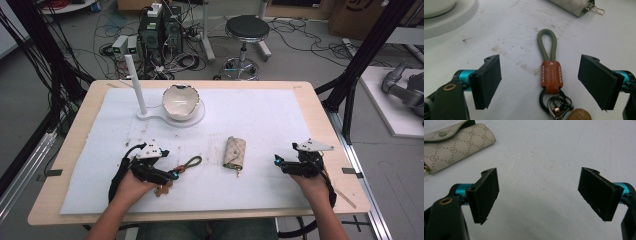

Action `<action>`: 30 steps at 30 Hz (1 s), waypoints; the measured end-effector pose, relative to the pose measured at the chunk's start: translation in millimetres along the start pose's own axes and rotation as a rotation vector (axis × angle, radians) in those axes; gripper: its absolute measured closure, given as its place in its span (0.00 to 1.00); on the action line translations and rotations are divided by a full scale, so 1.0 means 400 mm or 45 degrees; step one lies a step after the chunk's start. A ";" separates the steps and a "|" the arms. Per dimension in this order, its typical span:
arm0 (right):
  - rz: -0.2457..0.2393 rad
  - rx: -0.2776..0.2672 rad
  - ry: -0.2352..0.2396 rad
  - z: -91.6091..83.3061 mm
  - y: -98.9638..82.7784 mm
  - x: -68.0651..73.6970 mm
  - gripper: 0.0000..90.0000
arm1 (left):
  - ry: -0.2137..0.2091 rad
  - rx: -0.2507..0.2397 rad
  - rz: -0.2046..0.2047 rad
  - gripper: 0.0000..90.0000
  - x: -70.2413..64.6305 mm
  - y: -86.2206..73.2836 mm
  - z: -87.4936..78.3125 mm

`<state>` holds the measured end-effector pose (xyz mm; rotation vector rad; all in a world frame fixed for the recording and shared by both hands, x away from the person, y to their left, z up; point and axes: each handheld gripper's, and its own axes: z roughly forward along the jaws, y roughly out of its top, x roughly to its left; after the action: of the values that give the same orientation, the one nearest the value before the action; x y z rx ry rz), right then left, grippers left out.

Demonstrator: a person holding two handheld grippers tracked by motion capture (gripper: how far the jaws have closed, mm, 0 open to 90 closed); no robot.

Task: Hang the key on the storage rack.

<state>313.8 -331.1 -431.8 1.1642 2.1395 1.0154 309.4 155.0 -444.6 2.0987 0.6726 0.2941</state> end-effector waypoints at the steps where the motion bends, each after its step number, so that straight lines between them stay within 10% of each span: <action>1: -0.002 0.002 0.002 -0.002 -0.003 -0.001 0.19 | -0.004 0.012 -0.001 0.26 -0.003 0.001 0.008; 30: -0.050 0.012 0.028 0.005 -0.002 0.011 0.19 | -0.030 0.117 0.078 0.66 -0.016 -0.001 0.040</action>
<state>312.6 -327.0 -433.8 1.1162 2.1779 1.0058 311.0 140.4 -453.9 2.2099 0.6192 0.2770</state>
